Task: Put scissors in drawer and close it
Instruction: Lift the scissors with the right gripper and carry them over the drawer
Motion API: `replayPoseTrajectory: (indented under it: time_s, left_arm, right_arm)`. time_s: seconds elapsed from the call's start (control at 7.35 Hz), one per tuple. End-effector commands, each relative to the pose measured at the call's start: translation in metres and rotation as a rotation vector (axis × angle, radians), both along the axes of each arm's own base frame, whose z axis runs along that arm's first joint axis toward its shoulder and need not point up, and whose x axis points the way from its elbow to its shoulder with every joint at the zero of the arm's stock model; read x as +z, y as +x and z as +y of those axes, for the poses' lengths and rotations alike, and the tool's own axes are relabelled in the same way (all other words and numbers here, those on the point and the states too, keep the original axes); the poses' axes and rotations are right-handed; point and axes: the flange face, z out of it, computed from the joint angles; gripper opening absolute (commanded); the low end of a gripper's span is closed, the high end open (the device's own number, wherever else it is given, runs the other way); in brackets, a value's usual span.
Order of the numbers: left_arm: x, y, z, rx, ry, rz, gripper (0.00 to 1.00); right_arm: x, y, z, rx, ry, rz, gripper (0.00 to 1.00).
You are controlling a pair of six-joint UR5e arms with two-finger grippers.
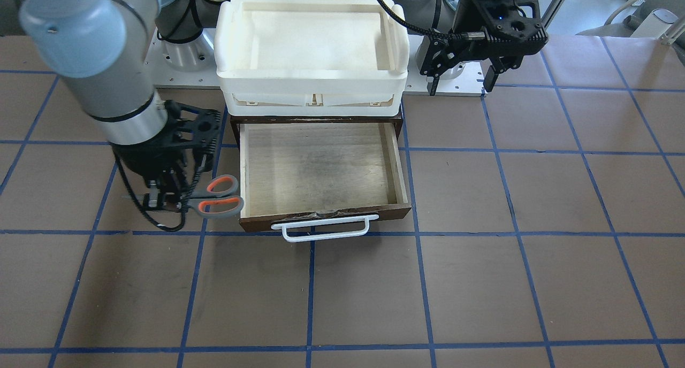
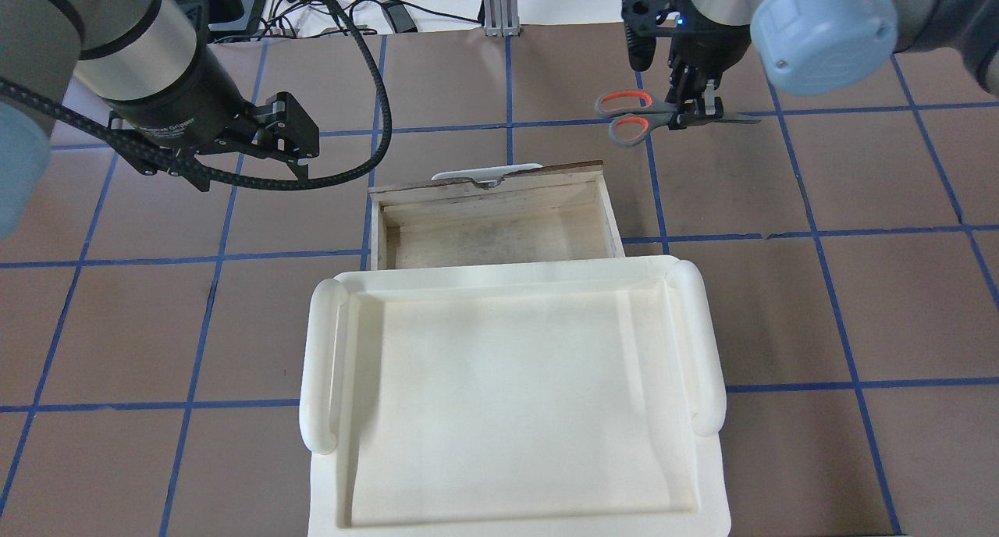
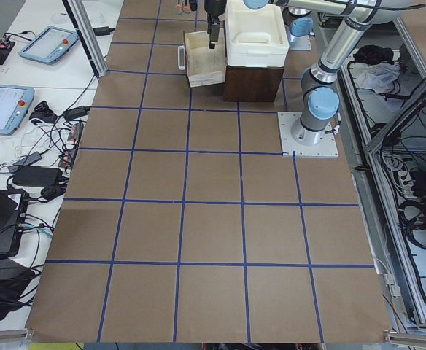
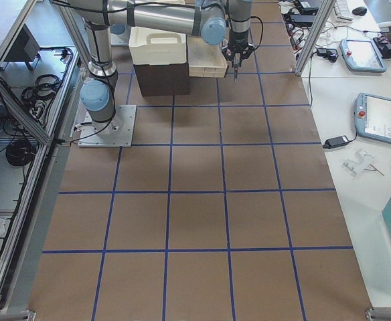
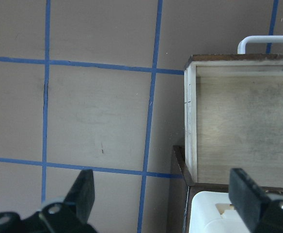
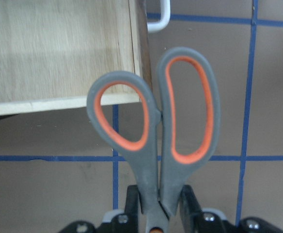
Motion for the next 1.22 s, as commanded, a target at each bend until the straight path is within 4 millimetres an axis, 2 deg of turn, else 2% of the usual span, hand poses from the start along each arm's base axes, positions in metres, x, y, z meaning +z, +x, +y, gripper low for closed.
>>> replayPoseTrajectory:
  time_s: [0.0,0.27,0.41,0.68,0.82,1.09]
  left_arm:
    - [0.0,0.0,0.0,0.001,-0.003,0.0,1.0]
    - [0.0,0.0,0.0,0.001,-0.001,0.0,1.0]
    - [0.0,0.0,0.0,0.001,-0.003,0.0,1.0]
    - [0.0,0.0,0.0,0.001,-0.003,0.0,1.0]
    - [0.0,0.0,0.0,0.001,-0.001,0.0,1.0]
    - [-0.001,0.0,-0.001,0.001,0.0,0.0,1.0]
  right_arm:
    - [-0.011,0.077,0.029,-0.006,0.0,0.03,0.0]
    - [-0.021,0.12,0.044,0.056,0.0,0.029,0.0]
    - [-0.028,0.136,0.051,0.026,0.006,0.027,0.0]
    - [-0.052,0.183,0.062,0.046,-0.014,0.016,0.0]
    - [-0.064,0.192,0.064,0.045,0.005,0.023,0.0]
    - [-0.082,0.19,0.069,0.039,0.039,0.036,0.02]
